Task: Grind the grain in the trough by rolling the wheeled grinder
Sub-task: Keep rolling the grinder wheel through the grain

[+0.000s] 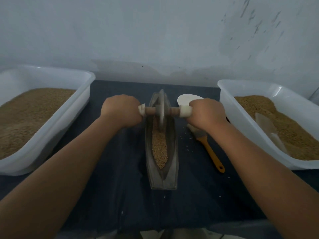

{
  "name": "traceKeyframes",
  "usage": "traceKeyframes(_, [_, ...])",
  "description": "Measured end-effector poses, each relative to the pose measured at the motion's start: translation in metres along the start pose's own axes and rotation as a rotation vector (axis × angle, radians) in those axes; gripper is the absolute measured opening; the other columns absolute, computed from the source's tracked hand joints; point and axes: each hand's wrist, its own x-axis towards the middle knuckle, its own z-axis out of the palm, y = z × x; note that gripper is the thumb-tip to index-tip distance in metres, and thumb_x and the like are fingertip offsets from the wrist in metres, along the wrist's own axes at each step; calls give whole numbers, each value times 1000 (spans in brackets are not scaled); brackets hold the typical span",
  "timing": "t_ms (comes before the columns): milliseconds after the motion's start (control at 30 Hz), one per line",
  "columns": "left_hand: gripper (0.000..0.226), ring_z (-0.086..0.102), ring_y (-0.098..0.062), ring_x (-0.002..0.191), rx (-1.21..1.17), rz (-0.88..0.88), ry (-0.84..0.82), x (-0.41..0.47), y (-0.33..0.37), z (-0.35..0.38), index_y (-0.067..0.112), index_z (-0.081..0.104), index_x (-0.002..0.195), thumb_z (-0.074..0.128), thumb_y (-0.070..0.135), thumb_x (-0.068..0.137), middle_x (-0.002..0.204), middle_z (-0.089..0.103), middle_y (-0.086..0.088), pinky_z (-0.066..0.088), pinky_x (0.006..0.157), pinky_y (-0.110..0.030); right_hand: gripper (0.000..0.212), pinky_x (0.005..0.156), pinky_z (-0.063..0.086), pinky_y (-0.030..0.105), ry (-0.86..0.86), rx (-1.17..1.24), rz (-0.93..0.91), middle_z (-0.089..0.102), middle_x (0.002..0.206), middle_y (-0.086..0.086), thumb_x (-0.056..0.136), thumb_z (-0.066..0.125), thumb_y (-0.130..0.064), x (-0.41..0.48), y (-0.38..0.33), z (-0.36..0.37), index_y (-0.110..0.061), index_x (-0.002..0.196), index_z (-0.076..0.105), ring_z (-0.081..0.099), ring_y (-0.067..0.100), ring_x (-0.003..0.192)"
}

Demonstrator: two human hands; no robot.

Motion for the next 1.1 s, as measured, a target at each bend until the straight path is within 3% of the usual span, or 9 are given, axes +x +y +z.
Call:
traceKeyframes(100, [20, 56, -16, 61, 8, 48, -52, -9, 0, -5, 25, 61, 69, 55, 42, 75, 69, 61, 8, 41, 56, -29, 22, 59, 49, 33, -113, 1, -1, 61, 69, -8, 84, 64, -47, -8, 4, -4, -29, 72, 62, 54, 12, 63])
traceKeyframes(267, [23, 53, -6, 55, -7, 192, -121, -63, -17, 5, 30, 59, 68, 50, 50, 72, 60, 57, 13, 35, 49, -25, 20, 52, 50, 30, -269, 65, -156, 61, 60, -14, 65, 58, -60, -67, 16, -26, -43, 74, 61, 57, 1, 57])
traceKeyframes(400, [22, 55, -10, 58, 29, 138, -110, -40, -12, 4, 29, 61, 69, 49, 47, 75, 65, 59, 11, 35, 50, -26, 21, 56, 53, 32, -173, 0, -96, 60, 63, -10, 75, 64, -53, -46, 6, -19, -34, 69, 59, 57, 7, 61])
traceKeyframes(533, [23, 57, -17, 62, 46, 33, -23, 9, -5, -1, 26, 64, 72, 56, 46, 80, 72, 63, 8, 40, 55, -29, 21, 67, 54, 38, -8, -8, 16, 55, 71, -9, 86, 68, -44, -9, -3, -4, -30, 75, 57, 58, 19, 71])
traceKeyframes(700, [18, 57, -16, 63, 33, 104, -90, -15, 0, -11, 28, 63, 74, 57, 44, 79, 71, 61, 8, 44, 58, -31, 20, 65, 57, 36, -176, 7, -9, 62, 72, -8, 84, 65, -46, -22, 0, -14, -31, 72, 60, 59, 14, 67])
traceKeyframes(767, [17, 56, -12, 60, 15, 160, -127, -48, -6, -10, 28, 61, 71, 56, 43, 77, 67, 60, 9, 42, 55, -28, 16, 56, 53, 32, -283, 23, -78, 63, 66, -11, 74, 62, -53, -48, 6, -26, -37, 74, 63, 60, 6, 63])
traceKeyframes(867, [21, 51, -8, 51, 23, 215, -110, -82, -13, -7, 28, 57, 65, 53, 47, 73, 57, 55, 10, 33, 47, -24, 30, 50, 47, 27, -374, 96, -155, 63, 63, -17, 59, 49, -69, -80, 10, -41, -63, 88, 56, 58, -1, 57])
traceKeyframes(1000, [20, 55, -11, 56, 14, 126, -131, -49, -8, -4, 29, 59, 68, 50, 46, 74, 64, 59, 9, 39, 51, -27, 20, 63, 56, 35, -185, 9, -46, 63, 67, -11, 77, 67, -57, -56, 1, -23, -38, 75, 63, 60, 5, 65])
traceKeyframes(1100, [23, 55, -16, 61, 17, 13, -55, -3, -4, -5, 26, 60, 70, 54, 47, 79, 69, 60, 9, 42, 56, -30, 18, 74, 55, 38, -71, -4, 21, 67, 83, -6, 88, 68, -45, -19, -6, -15, -30, 80, 62, 64, 21, 80])
